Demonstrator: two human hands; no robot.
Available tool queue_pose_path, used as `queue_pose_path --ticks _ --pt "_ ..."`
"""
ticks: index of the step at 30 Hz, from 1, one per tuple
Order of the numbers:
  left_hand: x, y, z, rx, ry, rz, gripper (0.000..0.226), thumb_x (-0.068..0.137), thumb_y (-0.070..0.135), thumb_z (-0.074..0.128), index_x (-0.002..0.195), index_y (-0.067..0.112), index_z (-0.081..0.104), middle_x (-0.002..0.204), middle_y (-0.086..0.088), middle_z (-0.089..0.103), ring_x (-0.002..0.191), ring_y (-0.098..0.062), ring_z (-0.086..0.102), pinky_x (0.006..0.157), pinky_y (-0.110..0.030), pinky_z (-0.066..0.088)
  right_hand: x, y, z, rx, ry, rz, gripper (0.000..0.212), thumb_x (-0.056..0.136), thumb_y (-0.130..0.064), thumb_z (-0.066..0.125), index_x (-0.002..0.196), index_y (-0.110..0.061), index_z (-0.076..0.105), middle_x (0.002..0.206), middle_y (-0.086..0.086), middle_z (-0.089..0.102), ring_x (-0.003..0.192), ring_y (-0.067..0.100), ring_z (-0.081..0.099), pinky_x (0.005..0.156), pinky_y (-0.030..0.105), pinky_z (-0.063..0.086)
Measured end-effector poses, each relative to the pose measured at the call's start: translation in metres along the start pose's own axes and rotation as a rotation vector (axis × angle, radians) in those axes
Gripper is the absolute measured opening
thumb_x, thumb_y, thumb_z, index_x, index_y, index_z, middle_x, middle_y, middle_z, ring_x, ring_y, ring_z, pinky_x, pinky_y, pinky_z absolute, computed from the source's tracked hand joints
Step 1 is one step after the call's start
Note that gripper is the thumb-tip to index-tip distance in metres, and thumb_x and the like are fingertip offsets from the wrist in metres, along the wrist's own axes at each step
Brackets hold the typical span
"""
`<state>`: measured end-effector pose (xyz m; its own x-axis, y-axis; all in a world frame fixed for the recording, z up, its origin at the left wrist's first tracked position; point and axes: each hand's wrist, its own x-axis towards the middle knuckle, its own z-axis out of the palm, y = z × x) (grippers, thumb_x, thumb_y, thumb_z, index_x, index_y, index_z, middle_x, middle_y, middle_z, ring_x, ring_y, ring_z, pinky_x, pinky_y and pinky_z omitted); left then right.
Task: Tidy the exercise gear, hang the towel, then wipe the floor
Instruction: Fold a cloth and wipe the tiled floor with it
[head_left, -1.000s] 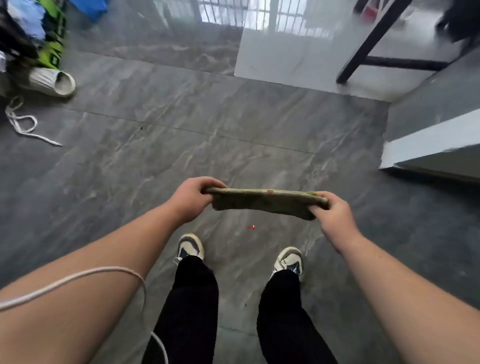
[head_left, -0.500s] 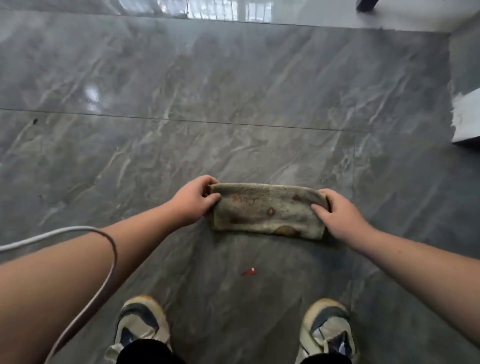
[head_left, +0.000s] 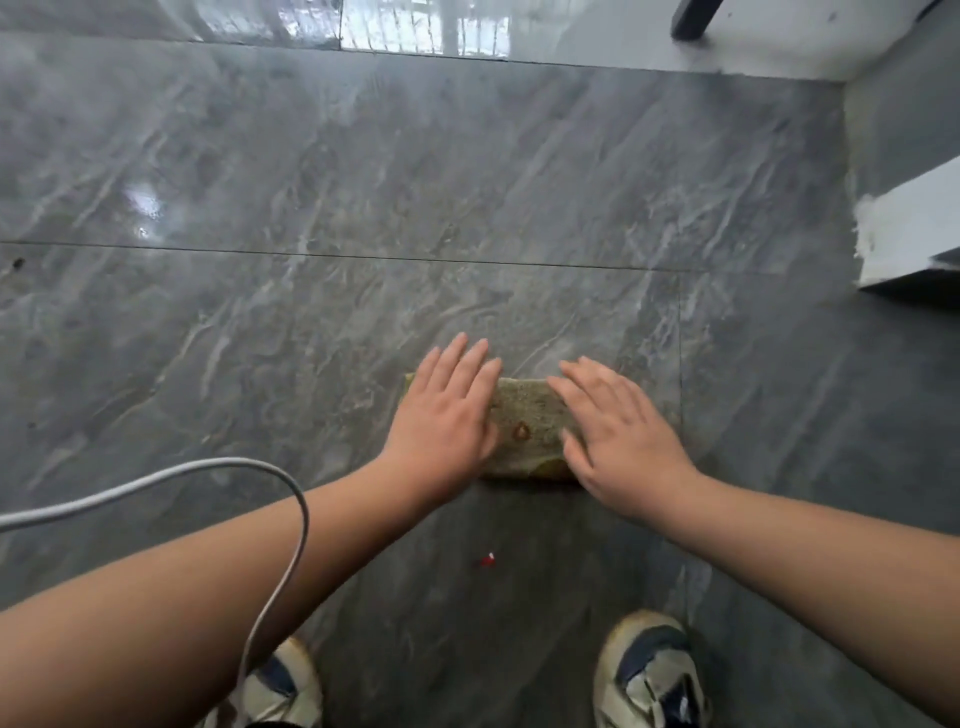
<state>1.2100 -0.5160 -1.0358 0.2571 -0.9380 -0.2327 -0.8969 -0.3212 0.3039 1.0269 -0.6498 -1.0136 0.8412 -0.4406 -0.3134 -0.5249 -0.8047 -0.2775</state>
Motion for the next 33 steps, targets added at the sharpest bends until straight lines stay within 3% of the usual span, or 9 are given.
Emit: queue_pose_path --ticks 4,8,14,17,23,33 --pt "0.005 0.013 0.042 0.041 -0.002 0.024 0.065 0.09 0.041 0.041 0.151 0.017 0.035 0.16 -0.01 0.028 0.151 -0.03 0.016 0.12 -0.055 0.013 0.009 -0.015 0.051 -0.08 -0.028 0.146 0.067 0.093 -0.045 0.036 0.154 -0.019 0.03 0.162 0.005 0.024 0.15 0.026 0.017 0.119 0.056 0.016" --pt "-0.011 0.005 0.07 0.063 -0.053 -0.078 0.068 0.093 0.052 0.036 0.155 0.029 0.021 0.164 -0.006 0.016 0.152 -0.03 0.008 0.12 -0.057 0.008 0.008 -0.012 0.084 -0.102 -0.019 0.198 0.068 0.092 -0.048 0.036 0.154 -0.022 0.028 0.163 0.005 0.022 0.151 0.027 0.016 0.119 0.057 0.011" --pt "-0.025 0.002 0.089 0.098 -0.057 -0.045 0.067 0.093 0.052 0.038 0.155 0.033 0.022 0.163 -0.005 0.018 0.151 -0.035 0.012 0.116 -0.064 0.014 0.003 -0.02 0.099 -0.115 0.089 0.152 0.069 0.089 -0.043 0.041 0.153 -0.02 0.031 0.162 0.008 0.023 0.15 0.032 0.018 0.117 0.062 0.015" --pt "-0.02 0.002 0.087 0.094 -0.044 -0.062 0.069 0.091 0.054 0.039 0.155 0.034 0.023 0.162 -0.003 0.016 0.151 -0.033 0.012 0.116 -0.064 0.011 0.009 -0.019 0.1 -0.144 0.072 0.091 0.068 0.089 -0.045 0.04 0.152 -0.021 0.032 0.162 0.007 0.024 0.149 0.03 0.021 0.117 0.059 0.015" --pt "-0.022 0.016 0.092 0.087 -0.068 -0.086 0.07 0.089 0.056 0.04 0.154 0.033 0.026 0.162 -0.005 0.021 0.151 -0.034 0.013 0.115 -0.065 0.01 -0.008 -0.018 0.11 -0.16 0.041 0.144 0.071 0.09 -0.045 0.037 0.154 -0.016 0.023 0.162 0.009 0.022 0.15 0.031 0.017 0.118 0.058 0.014" --pt "-0.005 -0.009 0.081 0.096 -0.015 -0.089 0.071 0.088 0.059 0.04 0.154 0.04 0.02 0.162 0.002 0.017 0.151 -0.028 0.014 0.117 -0.063 0.009 0.02 -0.02 0.106 -0.165 0.071 0.165 0.074 0.088 -0.053 0.037 0.154 -0.023 0.021 0.162 0.006 0.023 0.15 0.03 0.02 0.118 0.059 0.012"
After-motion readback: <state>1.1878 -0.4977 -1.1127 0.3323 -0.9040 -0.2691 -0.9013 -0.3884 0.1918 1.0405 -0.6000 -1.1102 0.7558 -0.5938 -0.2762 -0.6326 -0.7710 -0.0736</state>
